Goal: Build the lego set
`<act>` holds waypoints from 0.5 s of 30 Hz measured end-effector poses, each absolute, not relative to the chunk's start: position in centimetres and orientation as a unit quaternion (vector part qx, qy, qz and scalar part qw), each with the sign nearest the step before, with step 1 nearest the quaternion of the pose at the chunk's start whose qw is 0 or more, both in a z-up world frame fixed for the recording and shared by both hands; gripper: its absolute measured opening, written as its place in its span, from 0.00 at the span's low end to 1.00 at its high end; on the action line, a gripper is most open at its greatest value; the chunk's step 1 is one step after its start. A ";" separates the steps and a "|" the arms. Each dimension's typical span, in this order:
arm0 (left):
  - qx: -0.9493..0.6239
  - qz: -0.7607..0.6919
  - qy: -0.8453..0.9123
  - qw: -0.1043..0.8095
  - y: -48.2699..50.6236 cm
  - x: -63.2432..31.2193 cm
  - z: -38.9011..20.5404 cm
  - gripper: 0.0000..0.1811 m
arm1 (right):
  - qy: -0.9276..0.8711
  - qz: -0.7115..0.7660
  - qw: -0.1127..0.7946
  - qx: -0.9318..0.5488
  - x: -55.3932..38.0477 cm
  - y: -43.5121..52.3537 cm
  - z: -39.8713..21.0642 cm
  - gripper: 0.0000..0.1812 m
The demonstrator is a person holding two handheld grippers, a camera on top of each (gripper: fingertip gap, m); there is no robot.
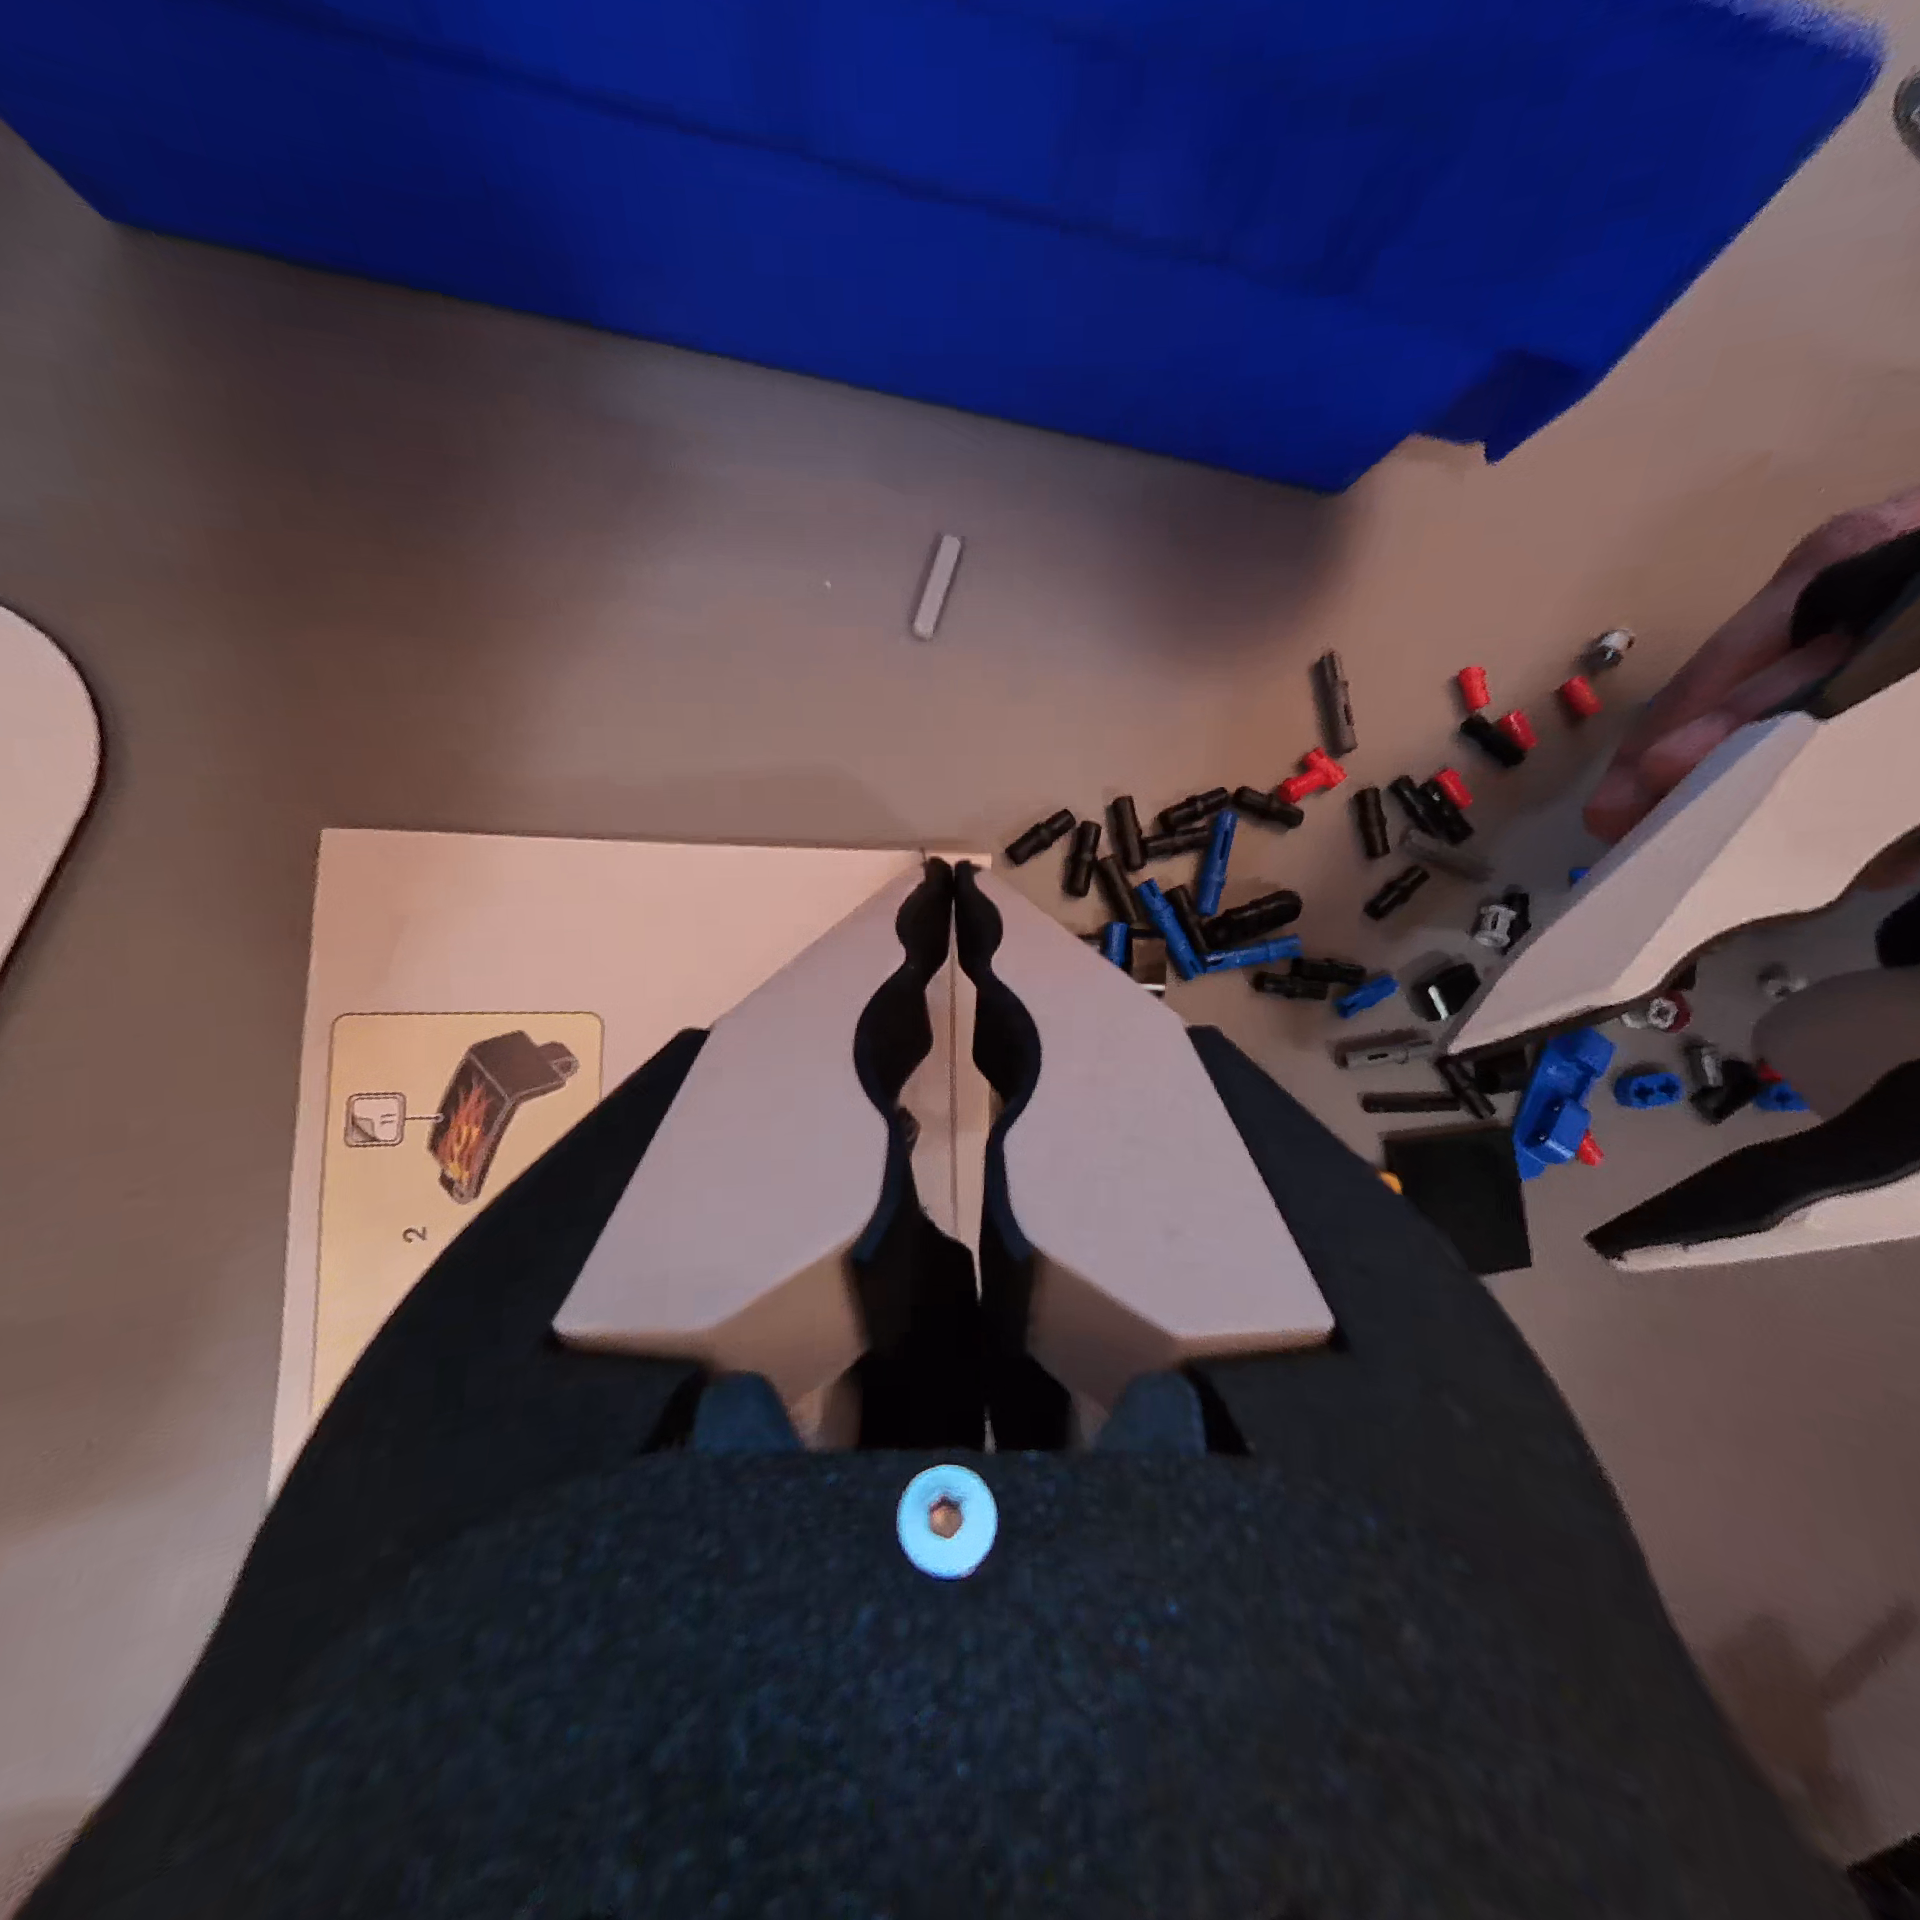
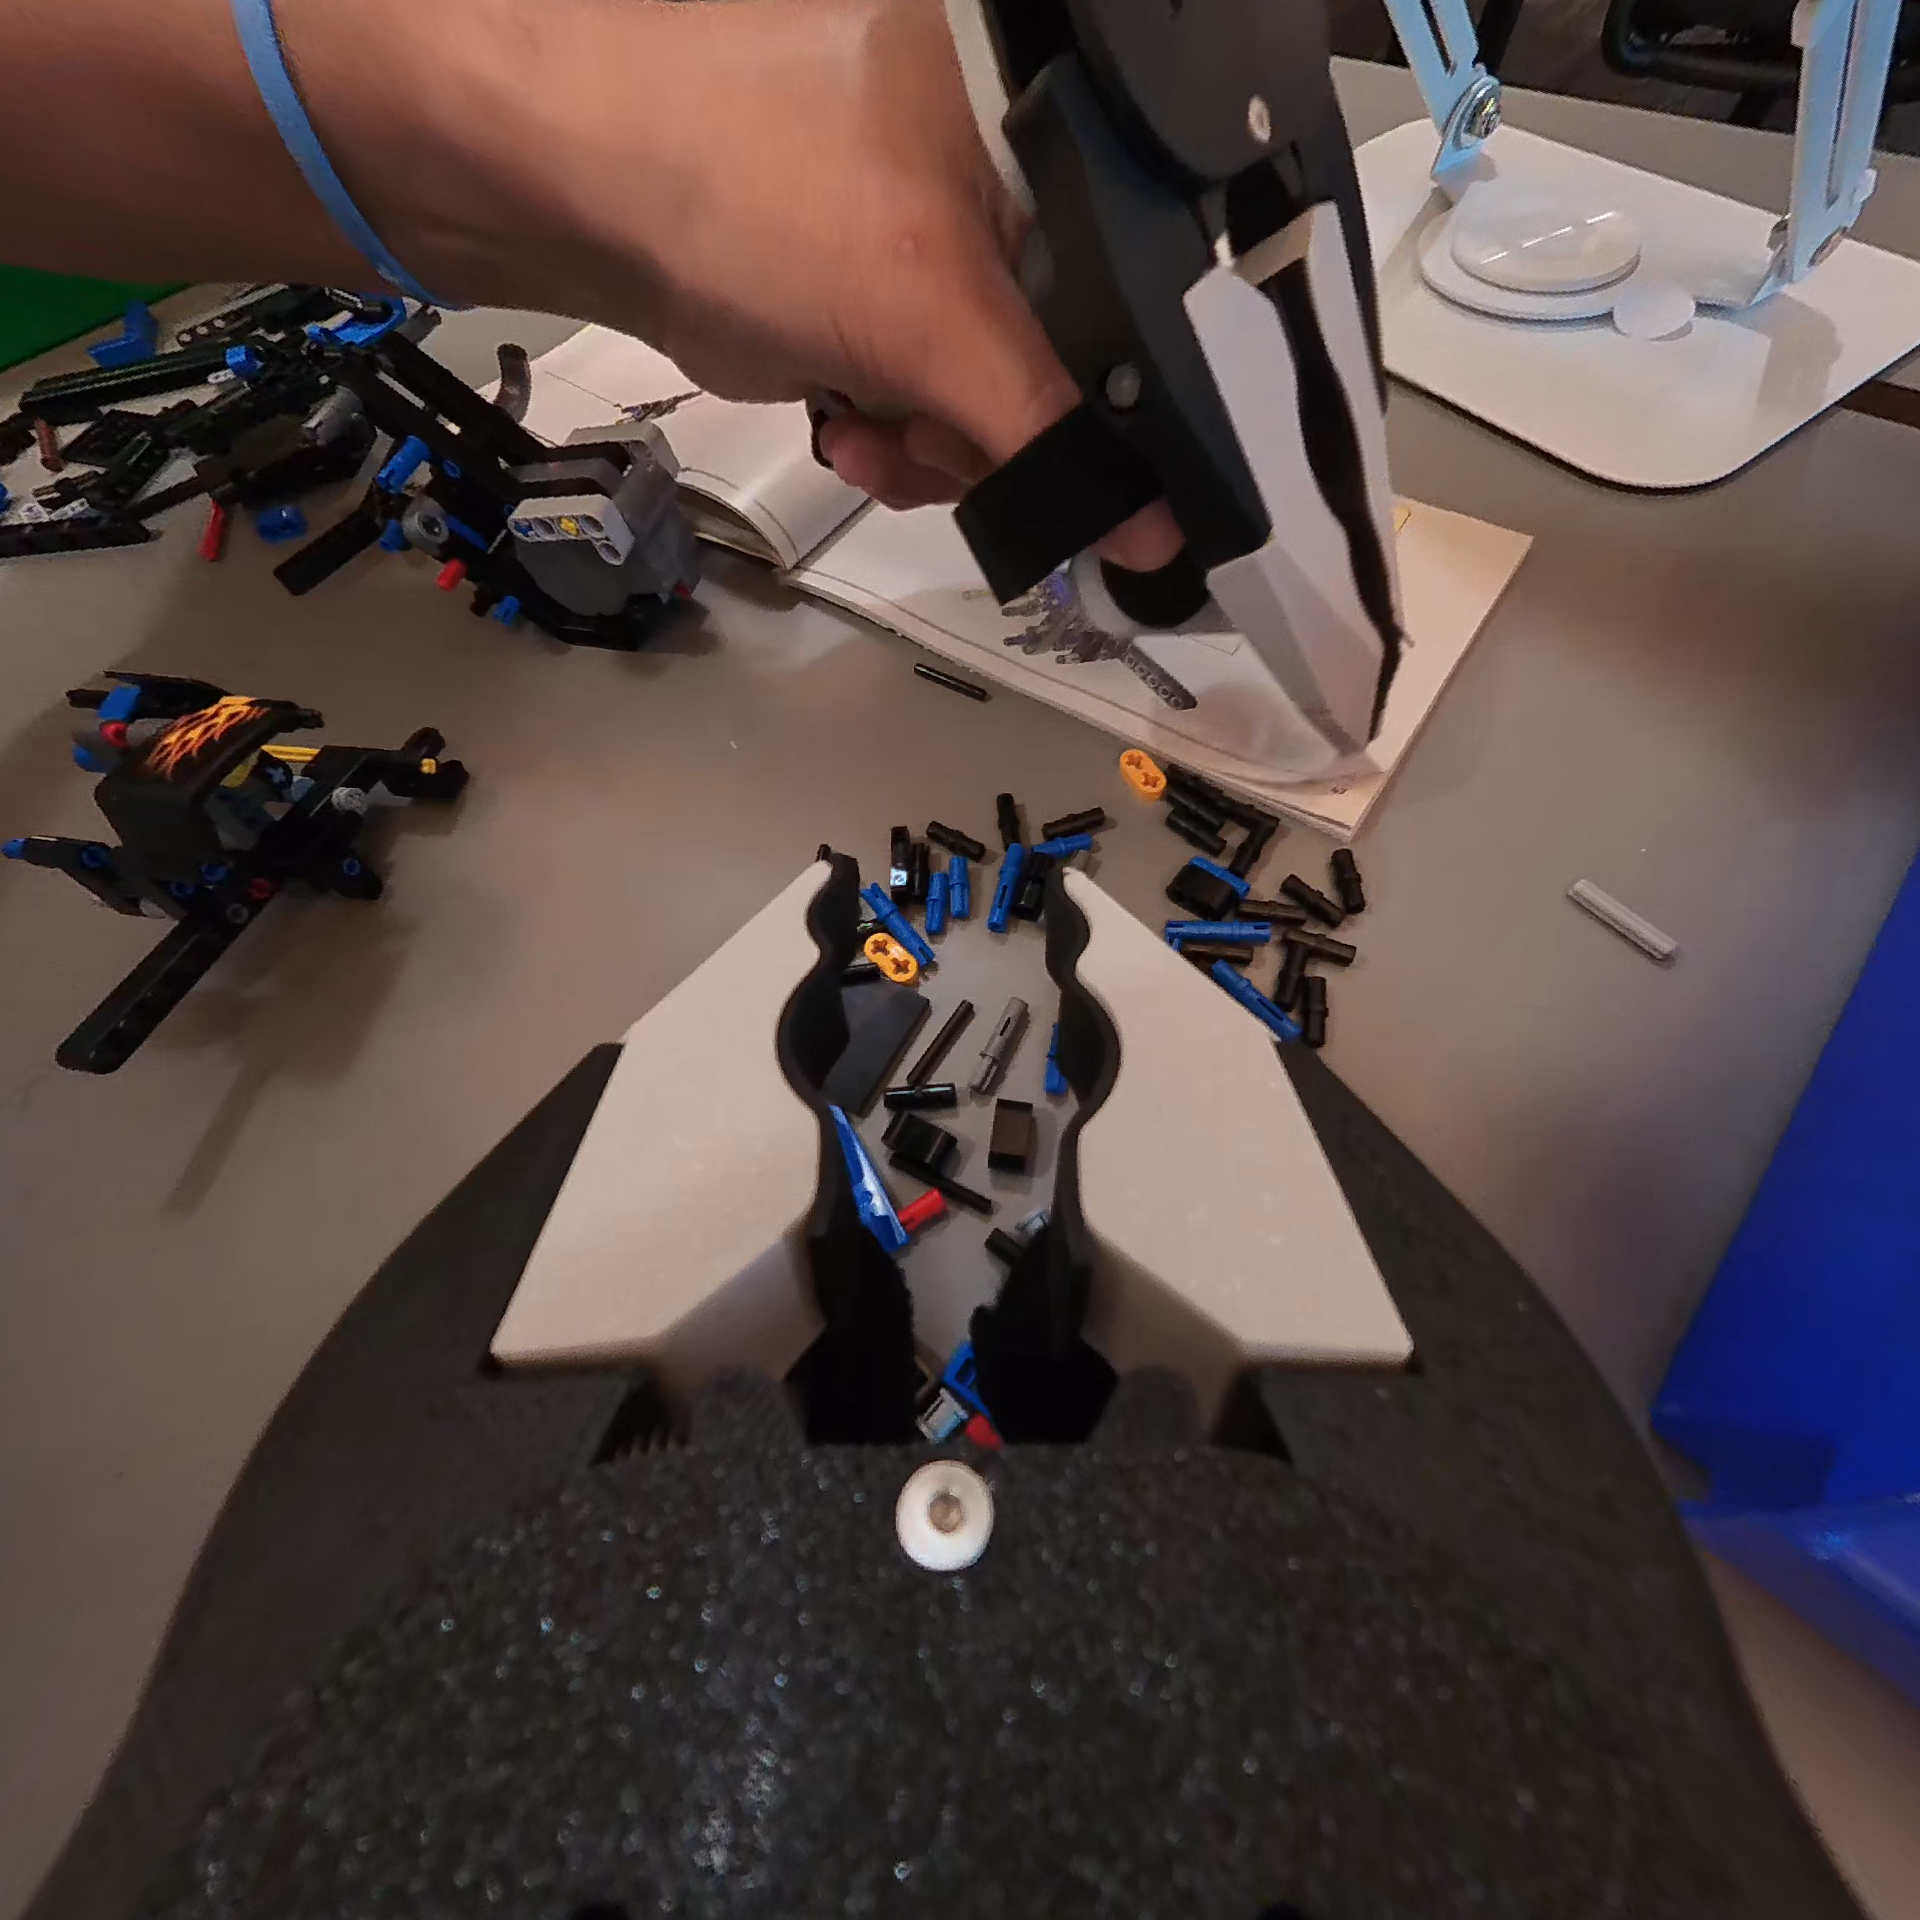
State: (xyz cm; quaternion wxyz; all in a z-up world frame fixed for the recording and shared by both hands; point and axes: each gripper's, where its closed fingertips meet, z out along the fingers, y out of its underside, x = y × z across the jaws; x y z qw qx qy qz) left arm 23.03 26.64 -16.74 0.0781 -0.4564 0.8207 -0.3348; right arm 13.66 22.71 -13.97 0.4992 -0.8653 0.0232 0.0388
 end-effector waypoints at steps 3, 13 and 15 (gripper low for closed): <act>-0.471 -0.339 0.811 0.077 26.8 23.3 -16.3 0.06 | 0.023 0.038 0.498 -0.866 13.7 22.7 -14.0 0.19; -0.448 -0.303 0.836 0.100 26.4 23.0 -17.0 0.12 | 0.023 0.040 0.494 -0.868 13.7 22.6 -14.2 0.19; -0.447 -0.294 0.838 0.106 26.4 23.1 -17.4 0.13 | 0.023 0.039 0.492 -0.869 13.7 22.6 -14.3 0.19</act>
